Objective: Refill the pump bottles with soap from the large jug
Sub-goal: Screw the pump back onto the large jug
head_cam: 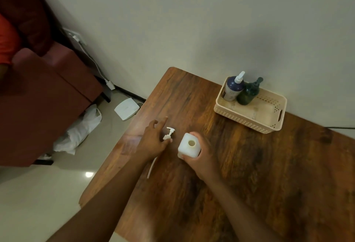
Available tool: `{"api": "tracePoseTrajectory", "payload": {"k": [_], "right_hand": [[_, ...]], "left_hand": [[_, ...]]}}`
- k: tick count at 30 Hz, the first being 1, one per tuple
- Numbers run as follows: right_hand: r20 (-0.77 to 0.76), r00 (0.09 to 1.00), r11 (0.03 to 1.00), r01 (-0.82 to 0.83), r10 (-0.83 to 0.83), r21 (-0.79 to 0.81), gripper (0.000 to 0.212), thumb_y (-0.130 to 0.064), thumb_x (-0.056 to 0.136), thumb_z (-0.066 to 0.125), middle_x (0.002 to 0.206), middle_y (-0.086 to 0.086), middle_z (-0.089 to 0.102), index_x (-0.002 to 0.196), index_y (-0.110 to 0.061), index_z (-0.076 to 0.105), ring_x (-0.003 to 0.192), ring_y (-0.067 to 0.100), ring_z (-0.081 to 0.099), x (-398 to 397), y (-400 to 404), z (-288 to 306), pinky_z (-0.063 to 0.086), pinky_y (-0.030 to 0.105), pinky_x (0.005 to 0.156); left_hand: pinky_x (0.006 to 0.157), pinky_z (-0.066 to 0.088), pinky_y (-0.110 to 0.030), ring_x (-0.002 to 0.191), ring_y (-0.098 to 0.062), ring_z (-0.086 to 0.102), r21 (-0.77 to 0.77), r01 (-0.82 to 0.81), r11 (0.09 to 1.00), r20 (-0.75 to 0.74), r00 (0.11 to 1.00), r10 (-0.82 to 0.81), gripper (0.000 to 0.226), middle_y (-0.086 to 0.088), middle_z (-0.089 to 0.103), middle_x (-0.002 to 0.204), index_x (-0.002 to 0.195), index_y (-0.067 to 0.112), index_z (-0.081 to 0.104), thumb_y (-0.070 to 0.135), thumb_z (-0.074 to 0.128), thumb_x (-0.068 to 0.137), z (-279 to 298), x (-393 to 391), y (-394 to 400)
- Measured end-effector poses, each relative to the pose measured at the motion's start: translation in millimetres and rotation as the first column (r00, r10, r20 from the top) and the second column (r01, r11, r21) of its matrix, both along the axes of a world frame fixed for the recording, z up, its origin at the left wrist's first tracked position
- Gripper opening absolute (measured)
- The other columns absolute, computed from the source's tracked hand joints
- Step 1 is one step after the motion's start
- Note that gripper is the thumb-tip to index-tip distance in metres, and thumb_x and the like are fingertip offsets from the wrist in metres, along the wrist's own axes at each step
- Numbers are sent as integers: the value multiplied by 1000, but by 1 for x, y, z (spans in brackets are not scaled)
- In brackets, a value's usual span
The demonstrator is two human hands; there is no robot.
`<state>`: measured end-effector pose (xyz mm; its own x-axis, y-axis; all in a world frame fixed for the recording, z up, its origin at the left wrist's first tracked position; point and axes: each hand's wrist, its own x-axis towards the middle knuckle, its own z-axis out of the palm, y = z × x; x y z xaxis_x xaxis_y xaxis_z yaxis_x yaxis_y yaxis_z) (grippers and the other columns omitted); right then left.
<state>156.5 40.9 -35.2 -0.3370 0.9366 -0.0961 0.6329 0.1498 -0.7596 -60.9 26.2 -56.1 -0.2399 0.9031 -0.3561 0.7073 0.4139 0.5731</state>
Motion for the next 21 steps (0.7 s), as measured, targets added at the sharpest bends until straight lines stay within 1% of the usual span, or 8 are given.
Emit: {"api": "tracePoseTrajectory", "payload": {"k": [3,6,10,12,14,16,19,21], "right_hand": [[16,1000,1000,13,-13,-5,85,-36,69,89,135,-20,45,141,-34,43,124,-4,37,9,0,9,36,12,96],[8,1000,1000,16,-16,-5,86,-36,69,89,137,-17,47,142,-31,44,126,-1,40,18,0,20,43,21,99],[14,999,999,34,-34,-11,87,-37,68,90,134,-20,46,141,-35,43,125,0,42,28,2,28,46,22,98],[9,999,998,52,-52,-18,86,-37,66,90,130,-26,44,138,-40,42,121,-4,42,34,3,30,43,15,94],[-1,998,997,66,-66,-33,85,-37,65,90,124,-36,41,132,-50,39,114,-11,43,43,5,34,36,6,87],[-6,997,995,79,-79,-56,88,-37,65,90,118,-43,37,128,-58,32,110,-17,42,51,7,38,33,1,79],[-22,993,990,115,-117,-78,87,-33,64,91,120,-35,40,129,-54,35,113,-5,43,68,10,43,35,4,80],[-23,989,986,144,-146,-83,87,-33,64,91,125,-25,42,132,-47,39,118,0,42,79,12,48,39,12,85]], "left_hand": [[99,52,-36,127,-24,48,-25,25,999,-16,1000,-26,85,-7,37,152,160,44,22,41,72,91,-14,9,13],[91,45,-28,123,-19,45,-54,58,997,-90,994,-63,81,-6,41,144,161,40,25,39,70,93,-21,19,20],[92,43,-27,114,-16,43,-70,44,997,-124,991,-52,58,-6,46,138,154,32,42,24,62,99,-25,30,25],[95,46,-29,115,-17,45,-63,29,998,-132,991,-37,47,-7,48,137,147,28,51,18,58,102,-24,33,26],[98,49,-32,117,-20,49,-64,32,997,-129,991,-40,43,-8,50,137,144,26,54,15,57,102,-21,36,27],[96,49,-32,113,-18,49,-49,32,998,-118,992,-37,43,-8,52,134,142,26,56,13,59,102,-15,41,29],[94,51,-32,110,-19,55,45,29,999,-76,997,-26,35,-6,59,127,136,25,63,16,60,102,2,57,33],[92,50,-32,110,-21,60,178,28,984,-10,1000,-26,31,-3,65,122,128,22,68,12,63,99,17,70,35]]}}
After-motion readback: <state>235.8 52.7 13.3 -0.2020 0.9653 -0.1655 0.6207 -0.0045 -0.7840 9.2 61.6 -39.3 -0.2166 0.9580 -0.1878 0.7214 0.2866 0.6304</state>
